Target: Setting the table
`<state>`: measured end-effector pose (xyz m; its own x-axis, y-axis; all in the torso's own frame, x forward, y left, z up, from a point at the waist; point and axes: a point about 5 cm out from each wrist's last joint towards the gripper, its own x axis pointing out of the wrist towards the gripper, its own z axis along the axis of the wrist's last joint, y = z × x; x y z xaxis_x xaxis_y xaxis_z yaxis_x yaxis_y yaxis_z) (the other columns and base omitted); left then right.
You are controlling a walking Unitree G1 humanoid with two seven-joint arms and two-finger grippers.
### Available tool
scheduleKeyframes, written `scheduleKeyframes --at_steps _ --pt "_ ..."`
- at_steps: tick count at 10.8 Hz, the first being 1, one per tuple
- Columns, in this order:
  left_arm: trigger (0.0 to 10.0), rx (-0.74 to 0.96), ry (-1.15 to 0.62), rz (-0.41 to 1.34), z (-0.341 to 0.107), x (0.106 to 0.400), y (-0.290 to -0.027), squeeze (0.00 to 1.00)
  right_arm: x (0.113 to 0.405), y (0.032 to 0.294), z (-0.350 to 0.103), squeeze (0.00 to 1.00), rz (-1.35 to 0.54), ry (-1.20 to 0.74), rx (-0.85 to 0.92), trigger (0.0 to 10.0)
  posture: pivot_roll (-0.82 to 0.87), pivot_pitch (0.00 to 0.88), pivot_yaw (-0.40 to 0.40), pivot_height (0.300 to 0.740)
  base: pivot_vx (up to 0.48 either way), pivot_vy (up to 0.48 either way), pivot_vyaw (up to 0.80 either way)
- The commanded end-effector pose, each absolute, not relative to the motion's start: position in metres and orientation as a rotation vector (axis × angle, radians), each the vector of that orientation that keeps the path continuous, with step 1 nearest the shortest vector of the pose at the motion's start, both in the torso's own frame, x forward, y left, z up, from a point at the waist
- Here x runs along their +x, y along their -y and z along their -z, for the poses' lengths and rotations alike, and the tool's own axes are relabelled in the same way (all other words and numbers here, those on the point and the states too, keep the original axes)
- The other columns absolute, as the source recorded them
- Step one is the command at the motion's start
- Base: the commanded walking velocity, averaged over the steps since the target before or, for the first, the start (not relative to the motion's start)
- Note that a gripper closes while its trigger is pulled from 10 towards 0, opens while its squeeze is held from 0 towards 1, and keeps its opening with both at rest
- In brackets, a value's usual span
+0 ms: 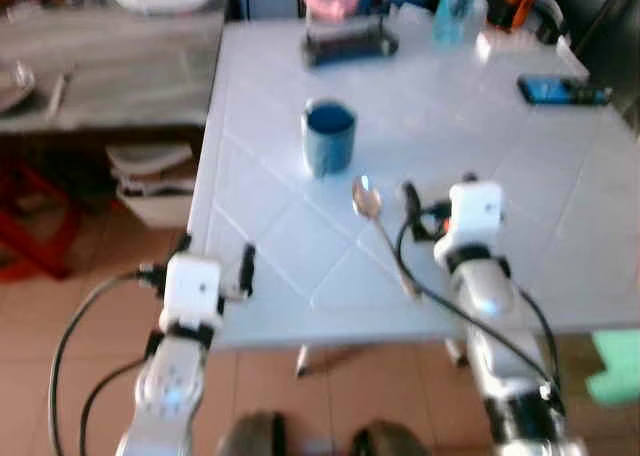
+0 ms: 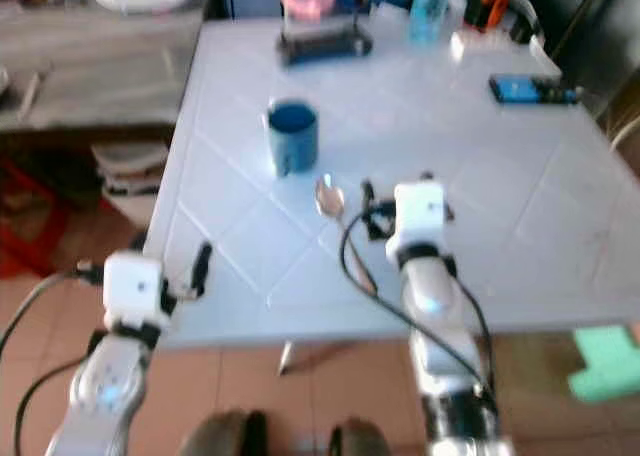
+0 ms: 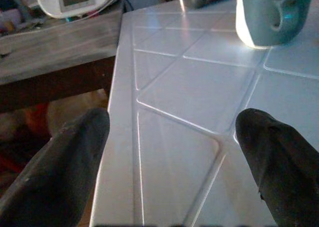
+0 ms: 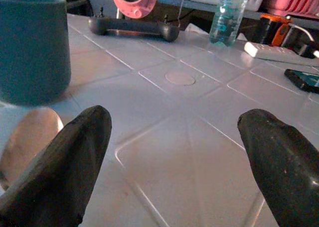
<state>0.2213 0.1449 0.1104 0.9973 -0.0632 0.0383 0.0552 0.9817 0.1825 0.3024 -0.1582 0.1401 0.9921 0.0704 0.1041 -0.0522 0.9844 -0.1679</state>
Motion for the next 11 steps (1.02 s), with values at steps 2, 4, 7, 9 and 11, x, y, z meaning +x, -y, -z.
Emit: scheduleKeyframes --at_steps 2,4,7,9,11 --pt "10.0 0.241 0.022 0.037 -0.110 0.217 -0.156 0.00 0.310 0.149 -0.144 0.00 -0.151 0.116 -0.193 10.0 0.06 0.184 0.025 0.740 0.000 0.000 0.27" --pt "10.0 0.253 0.022 0.047 -0.112 0.215 -0.161 0.00 0.308 0.149 -0.141 0.00 -0.151 0.093 -0.184 10.0 0.07 0.198 0.028 0.740 0.000 0.000 0.65" --pt "10.0 0.213 0.006 0.058 -0.111 0.209 -0.157 0.00 0.286 0.153 -0.125 0.00 -0.125 0.032 -0.177 10.0 0.07 0.217 0.028 0.740 0.000 0.000 0.00" --pt "10.0 0.209 0.004 0.064 -0.112 0.208 -0.158 0.00 0.275 0.160 -0.126 0.00 -0.095 0.035 -0.181 10.0 0.06 0.224 0.029 0.740 0.000 0.000 0.00" --pt "10.0 0.209 -0.001 0.063 -0.113 0.210 -0.159 0.00 0.273 0.160 -0.121 0.00 -0.151 -0.020 -0.148 10.0 0.06 0.234 0.032 0.740 0.000 0.000 0.00"
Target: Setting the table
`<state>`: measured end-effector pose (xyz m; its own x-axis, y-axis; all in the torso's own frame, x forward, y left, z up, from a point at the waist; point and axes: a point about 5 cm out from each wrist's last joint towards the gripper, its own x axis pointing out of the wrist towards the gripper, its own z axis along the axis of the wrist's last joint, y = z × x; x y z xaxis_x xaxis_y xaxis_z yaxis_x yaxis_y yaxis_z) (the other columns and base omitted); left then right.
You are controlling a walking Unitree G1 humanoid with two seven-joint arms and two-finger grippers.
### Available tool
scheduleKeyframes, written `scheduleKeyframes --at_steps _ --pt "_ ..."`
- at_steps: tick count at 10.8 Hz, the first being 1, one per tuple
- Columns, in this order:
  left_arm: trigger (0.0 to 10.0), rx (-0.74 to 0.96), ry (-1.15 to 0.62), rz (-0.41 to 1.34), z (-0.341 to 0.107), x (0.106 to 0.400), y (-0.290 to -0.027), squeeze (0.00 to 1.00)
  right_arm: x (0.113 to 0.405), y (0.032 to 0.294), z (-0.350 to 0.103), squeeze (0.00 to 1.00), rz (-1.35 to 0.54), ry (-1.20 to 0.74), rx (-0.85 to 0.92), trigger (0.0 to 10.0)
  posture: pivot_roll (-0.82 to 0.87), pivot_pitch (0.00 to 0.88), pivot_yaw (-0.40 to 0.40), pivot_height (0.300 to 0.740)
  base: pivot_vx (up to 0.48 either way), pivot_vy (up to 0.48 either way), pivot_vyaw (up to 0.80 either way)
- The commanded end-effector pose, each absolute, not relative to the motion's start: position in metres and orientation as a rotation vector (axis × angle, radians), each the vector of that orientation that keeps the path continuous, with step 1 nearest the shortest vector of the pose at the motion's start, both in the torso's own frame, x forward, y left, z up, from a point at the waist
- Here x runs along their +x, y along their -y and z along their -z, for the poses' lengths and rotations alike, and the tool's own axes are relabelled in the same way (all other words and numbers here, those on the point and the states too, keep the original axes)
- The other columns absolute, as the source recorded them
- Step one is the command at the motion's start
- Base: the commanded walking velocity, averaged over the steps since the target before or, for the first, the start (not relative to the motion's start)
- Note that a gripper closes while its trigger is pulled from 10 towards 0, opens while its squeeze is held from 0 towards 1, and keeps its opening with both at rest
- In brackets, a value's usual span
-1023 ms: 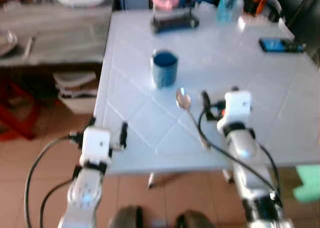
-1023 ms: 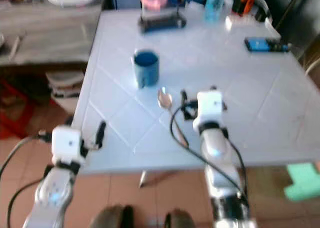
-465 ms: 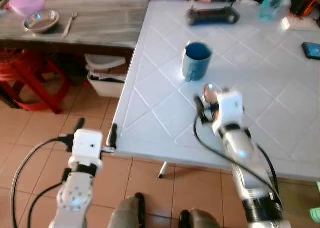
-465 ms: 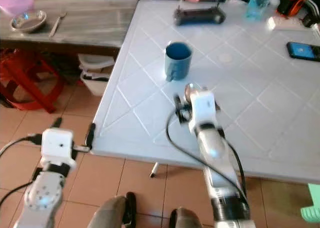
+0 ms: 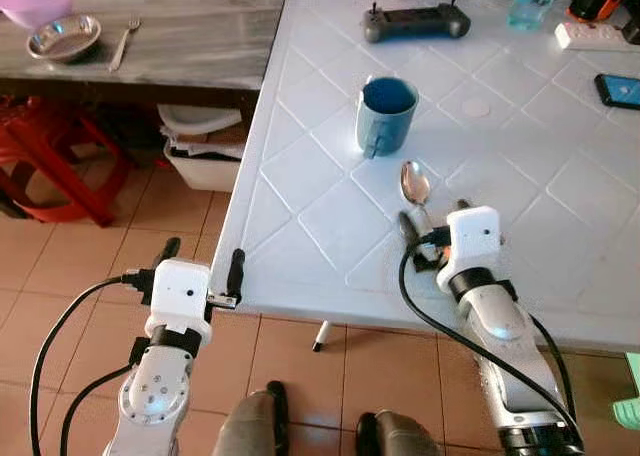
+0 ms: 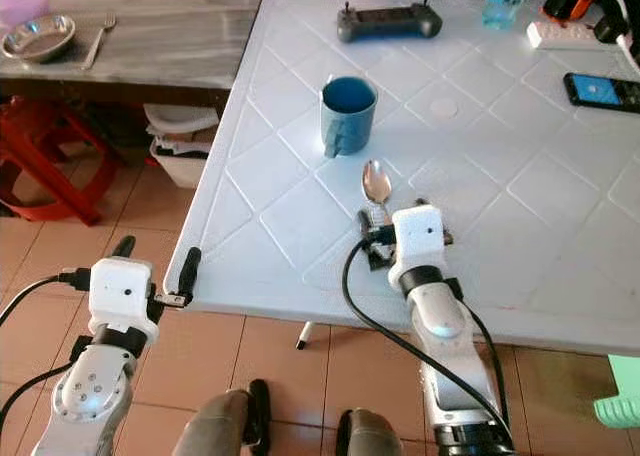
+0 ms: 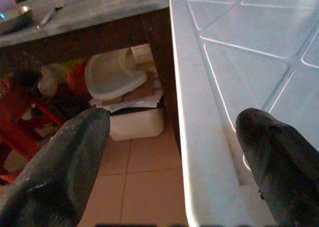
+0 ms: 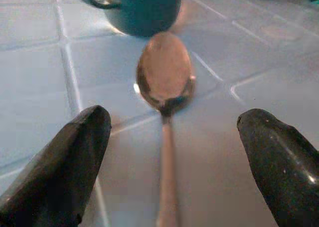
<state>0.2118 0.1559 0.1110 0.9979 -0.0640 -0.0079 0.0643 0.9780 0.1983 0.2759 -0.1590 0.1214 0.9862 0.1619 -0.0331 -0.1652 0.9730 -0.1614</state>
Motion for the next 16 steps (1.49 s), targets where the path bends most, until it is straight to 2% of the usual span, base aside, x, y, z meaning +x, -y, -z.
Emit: scheduleKeyframes --at_steps 1,3,4,8,9,12,16 --pt "10.0 0.200 -0.013 0.065 -0.112 0.208 -0.156 0.00 0.278 0.163 -0.118 0.00 -0.193 -0.082 -0.153 10.0 0.06 0.242 0.031 0.740 0.000 0.000 0.00" --pt "10.0 0.193 -0.027 0.066 -0.110 0.205 -0.155 0.00 0.281 0.169 -0.110 0.00 -0.227 -0.192 -0.124 10.0 0.06 0.249 0.029 0.740 0.000 0.000 0.00" --pt "10.0 0.192 -0.037 0.070 -0.109 0.203 -0.155 0.00 0.282 0.171 -0.106 0.00 -0.258 -0.262 -0.091 0.0 0.07 0.255 0.026 0.740 0.000 0.000 0.00" --pt "10.0 0.188 -0.064 0.102 -0.106 0.200 -0.156 0.00 0.270 0.165 -0.089 0.00 -0.410 -0.477 0.045 0.0 0.07 0.261 0.024 0.740 0.000 0.000 0.00" --pt "10.0 0.133 -0.057 0.176 -0.107 0.197 -0.150 0.00 0.265 0.164 -0.084 0.00 -0.442 -0.530 0.050 0.0 0.07 0.260 0.022 0.740 0.000 0.000 0.00" --pt "10.0 0.023 -0.028 0.386 -0.114 0.188 -0.133 0.00 0.263 0.170 -0.077 0.00 -0.405 -0.605 0.090 0.0 0.07 0.253 0.016 0.740 0.000 0.000 0.00" --pt "10.0 0.005 -0.040 0.420 -0.112 0.187 -0.132 0.00 0.259 0.170 -0.071 0.00 -0.368 -0.670 0.186 0.0 0.06 0.255 0.012 0.740 0.000 0.000 0.00"
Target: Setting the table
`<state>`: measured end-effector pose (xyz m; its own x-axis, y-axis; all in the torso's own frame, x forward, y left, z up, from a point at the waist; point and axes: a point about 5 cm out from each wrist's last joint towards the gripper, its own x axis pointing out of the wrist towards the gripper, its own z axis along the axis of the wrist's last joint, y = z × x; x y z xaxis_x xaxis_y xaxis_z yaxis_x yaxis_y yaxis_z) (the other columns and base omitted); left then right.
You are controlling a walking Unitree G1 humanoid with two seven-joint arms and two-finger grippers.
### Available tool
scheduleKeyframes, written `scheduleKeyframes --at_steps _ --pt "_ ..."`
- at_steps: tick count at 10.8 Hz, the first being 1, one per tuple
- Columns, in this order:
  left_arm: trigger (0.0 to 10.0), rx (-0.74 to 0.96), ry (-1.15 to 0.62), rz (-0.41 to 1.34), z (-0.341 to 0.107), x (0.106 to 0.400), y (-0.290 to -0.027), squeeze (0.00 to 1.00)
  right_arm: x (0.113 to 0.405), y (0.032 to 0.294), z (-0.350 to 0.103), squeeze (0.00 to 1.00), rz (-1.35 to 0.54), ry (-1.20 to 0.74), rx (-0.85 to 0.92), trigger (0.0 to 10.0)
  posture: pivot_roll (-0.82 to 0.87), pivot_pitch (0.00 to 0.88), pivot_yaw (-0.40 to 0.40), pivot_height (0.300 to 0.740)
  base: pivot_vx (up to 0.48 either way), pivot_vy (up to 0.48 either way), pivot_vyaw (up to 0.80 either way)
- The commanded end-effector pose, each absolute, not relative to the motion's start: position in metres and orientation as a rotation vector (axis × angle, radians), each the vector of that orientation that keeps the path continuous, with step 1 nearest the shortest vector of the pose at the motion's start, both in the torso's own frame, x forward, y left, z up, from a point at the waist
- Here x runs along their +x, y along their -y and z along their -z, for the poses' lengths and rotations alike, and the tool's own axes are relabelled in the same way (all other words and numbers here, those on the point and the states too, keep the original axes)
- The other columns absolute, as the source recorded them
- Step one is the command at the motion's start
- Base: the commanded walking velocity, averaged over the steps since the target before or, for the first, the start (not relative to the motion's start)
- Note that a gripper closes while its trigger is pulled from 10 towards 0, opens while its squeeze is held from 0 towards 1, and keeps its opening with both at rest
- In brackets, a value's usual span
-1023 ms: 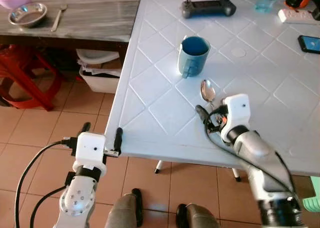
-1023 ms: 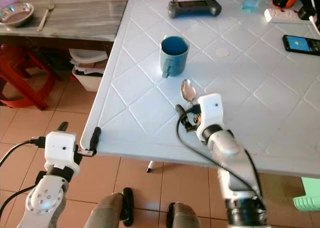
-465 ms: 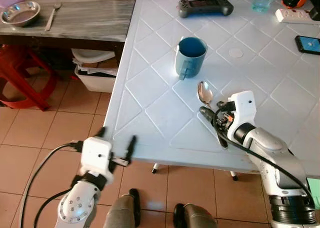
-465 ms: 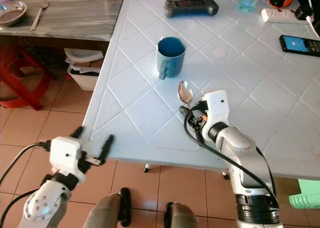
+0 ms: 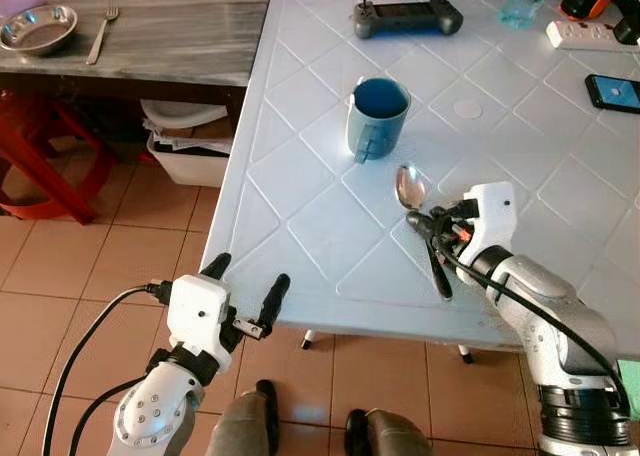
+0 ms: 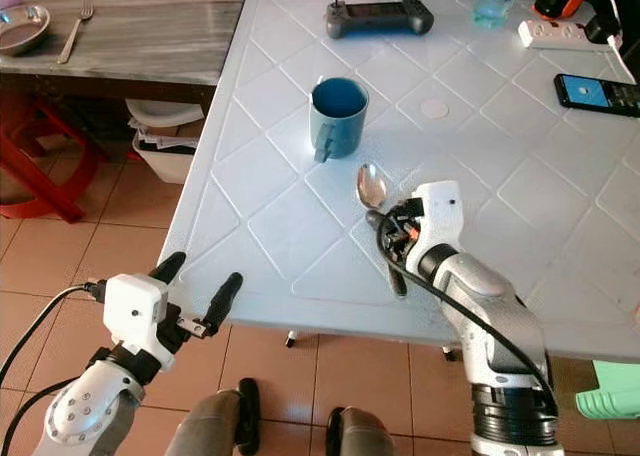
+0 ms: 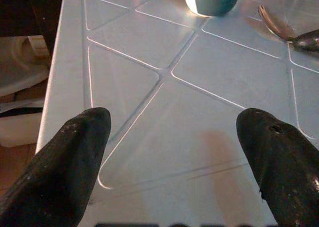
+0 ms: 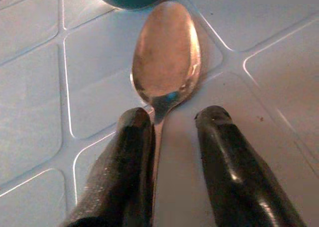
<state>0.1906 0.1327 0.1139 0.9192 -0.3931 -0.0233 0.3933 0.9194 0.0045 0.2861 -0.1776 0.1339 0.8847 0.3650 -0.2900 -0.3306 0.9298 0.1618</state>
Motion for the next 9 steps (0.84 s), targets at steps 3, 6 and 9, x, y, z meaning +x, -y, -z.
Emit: scheduleKeyframes --at_steps 3,6,9 --pt "10.0 0.002 -0.040 0.416 -0.111 0.189 -0.131 0.00 0.259 0.171 -0.069 0.00 -0.321 -0.708 0.214 0.0 0.06 0.251 0.005 0.740 0.000 0.000 0.00" --pt "10.0 0.001 -0.041 0.406 -0.109 0.191 -0.131 0.00 0.255 0.169 -0.062 0.00 -0.269 -0.743 0.226 0.0 0.06 0.248 0.002 0.740 0.000 0.000 0.00" --pt "10.0 0.011 -0.045 0.378 -0.107 0.193 -0.133 0.00 0.256 0.169 -0.060 0.00 -0.211 -0.744 0.244 0.0 0.06 0.244 0.004 0.740 0.000 0.000 0.00"
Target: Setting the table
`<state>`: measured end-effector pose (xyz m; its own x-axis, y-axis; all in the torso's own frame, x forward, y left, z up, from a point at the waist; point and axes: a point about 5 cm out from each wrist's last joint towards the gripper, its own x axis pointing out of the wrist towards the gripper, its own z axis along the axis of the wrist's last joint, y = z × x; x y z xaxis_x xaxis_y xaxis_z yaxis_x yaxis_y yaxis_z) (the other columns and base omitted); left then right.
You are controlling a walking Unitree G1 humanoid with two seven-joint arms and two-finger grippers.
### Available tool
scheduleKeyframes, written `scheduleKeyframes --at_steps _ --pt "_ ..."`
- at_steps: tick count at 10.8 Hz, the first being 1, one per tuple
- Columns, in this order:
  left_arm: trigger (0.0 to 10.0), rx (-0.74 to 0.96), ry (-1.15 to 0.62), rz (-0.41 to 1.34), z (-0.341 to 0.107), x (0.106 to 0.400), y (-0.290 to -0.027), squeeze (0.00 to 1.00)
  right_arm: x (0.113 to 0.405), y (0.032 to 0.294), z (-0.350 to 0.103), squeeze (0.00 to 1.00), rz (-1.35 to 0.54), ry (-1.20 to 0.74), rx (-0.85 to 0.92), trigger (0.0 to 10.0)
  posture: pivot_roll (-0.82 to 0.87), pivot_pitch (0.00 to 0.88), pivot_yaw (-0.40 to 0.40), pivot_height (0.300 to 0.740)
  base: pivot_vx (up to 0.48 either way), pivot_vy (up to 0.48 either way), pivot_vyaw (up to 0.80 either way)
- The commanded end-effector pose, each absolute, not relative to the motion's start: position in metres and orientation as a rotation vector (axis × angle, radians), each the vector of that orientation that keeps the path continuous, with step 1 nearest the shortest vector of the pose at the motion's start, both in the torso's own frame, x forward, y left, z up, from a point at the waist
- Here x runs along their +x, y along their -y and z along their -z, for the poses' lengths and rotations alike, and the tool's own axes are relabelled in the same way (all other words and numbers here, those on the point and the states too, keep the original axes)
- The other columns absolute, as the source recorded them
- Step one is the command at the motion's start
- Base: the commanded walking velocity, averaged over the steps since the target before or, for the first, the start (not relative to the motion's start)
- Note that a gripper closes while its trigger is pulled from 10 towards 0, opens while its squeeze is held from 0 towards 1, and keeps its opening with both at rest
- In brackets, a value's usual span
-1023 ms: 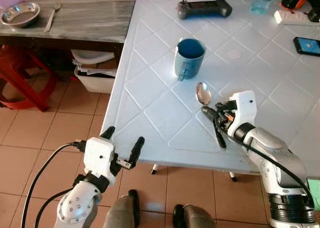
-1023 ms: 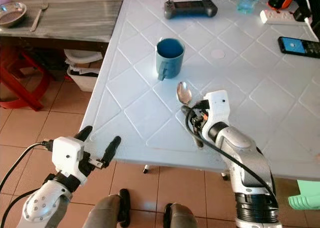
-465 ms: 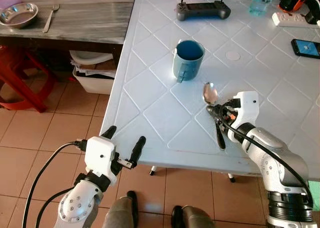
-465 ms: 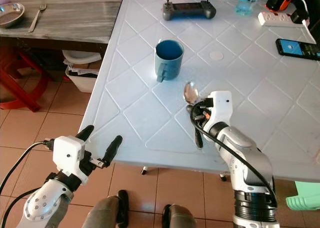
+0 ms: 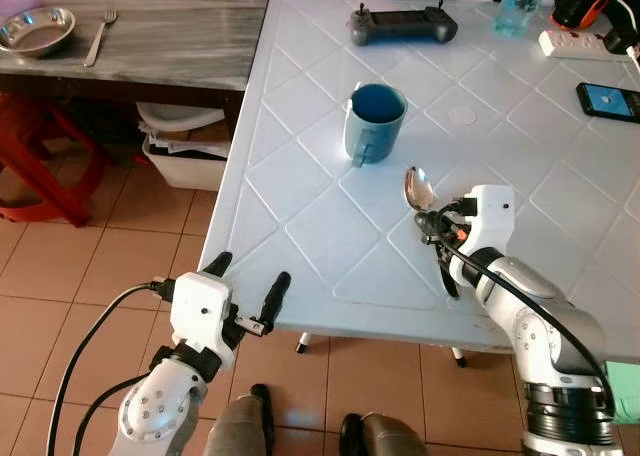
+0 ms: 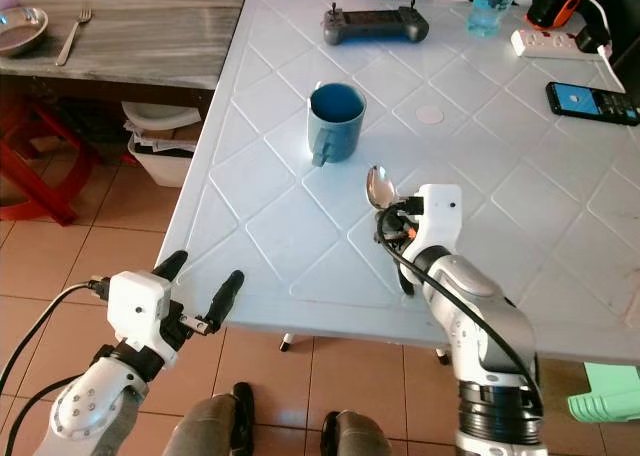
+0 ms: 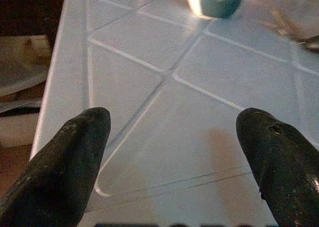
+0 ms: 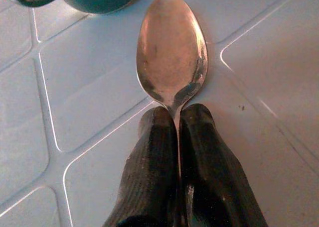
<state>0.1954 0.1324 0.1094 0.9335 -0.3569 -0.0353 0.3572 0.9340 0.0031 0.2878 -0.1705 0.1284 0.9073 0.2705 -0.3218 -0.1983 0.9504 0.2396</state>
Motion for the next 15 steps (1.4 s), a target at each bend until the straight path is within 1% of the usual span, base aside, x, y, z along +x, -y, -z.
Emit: scheduleKeyframes --at_steps 1,2,3,4,5,6,7,8,9,10,12,14,15 --pt "10.0 0.020 -0.059 0.326 -0.105 0.195 -0.136 0.00 0.255 0.164 -0.061 0.00 -0.223 -0.733 0.282 0.0 0.06 0.239 0.004 0.740 0.000 0.000 0.00" --pt "10.0 0.018 -0.057 0.322 -0.105 0.196 -0.135 0.00 0.254 0.160 -0.062 0.00 -0.235 -0.730 0.307 10.0 0.06 0.237 0.004 0.740 0.000 0.000 0.00" --pt "10.0 0.015 -0.054 0.317 -0.105 0.197 -0.133 0.00 0.255 0.155 -0.063 0.00 -0.239 -0.731 0.280 10.0 0.06 0.233 0.003 0.740 0.000 0.000 0.00" --pt "10.0 0.016 -0.053 0.317 -0.105 0.197 -0.132 0.00 0.255 0.154 -0.064 1.00 -0.249 -0.725 0.263 10.0 0.06 0.232 0.002 0.740 0.000 0.000 0.00" --pt "10.0 0.016 -0.052 0.315 -0.105 0.197 -0.132 0.00 0.254 0.153 -0.065 1.00 -0.260 -0.721 0.248 10.0 0.06 0.232 0.002 0.740 0.000 0.000 0.00" --pt "10.0 0.018 -0.053 0.312 -0.105 0.197 -0.132 0.00 0.254 0.154 -0.066 1.00 -0.280 -0.718 0.193 10.0 0.06 0.231 0.001 0.740 0.000 0.000 0.00" --pt "10.0 0.019 -0.054 0.313 -0.105 0.197 -0.132 0.00 0.251 0.153 -0.066 0.00 -0.312 -0.728 0.163 10.0 0.05 0.229 0.002 0.740 0.000 0.000 0.00" --pt "10.0 0.019 -0.055 0.314 -0.105 0.197 -0.132 0.00 0.249 0.152 -0.065 0.00 -0.359 -0.731 0.092 10.0 0.05 0.229 0.002 0.740 0.000 0.000 0.00" --pt "10.0 0.020 -0.056 0.314 -0.105 0.198 -0.132 0.00 0.247 0.155 -0.062 0.00 -0.366 -0.736 0.028 9.7 0.06 0.228 0.002 0.740 0.000 0.000 0.00" --pt "10.0 0.021 -0.057 0.315 -0.105 0.199 -0.132 0.00 0.246 0.159 -0.057 0.00 -0.348 -0.774 0.033 0.0 0.06 0.240 0.001 0.740 0.000 0.000 0.00" --pt "10.0 0.020 -0.060 0.308 -0.106 0.200 -0.133 0.00 0.242 0.163 -0.051 0.00 -0.332 -0.803 0.042 0.0 0.06 0.233 0.000 0.740 0.000 0.000 0.00" --pt "10.0 0.038 -0.079 0.258 -0.102 0.203 -0.138 0.00 0.254 0.153 -0.064 0.00 -0.293 -0.719 0.186 0.0 0.06 0.227 0.004 0.740 0.000 0.000 0.00" --pt "10.0 0.045 -0.091 0.232 -0.100 0.205 -0.140 0.00 0.256 0.149 -0.069 0.00 -0.291 -0.702 0.208 0.0 0.06 0.219 0.004 0.740 0.000 0.382 0.00"
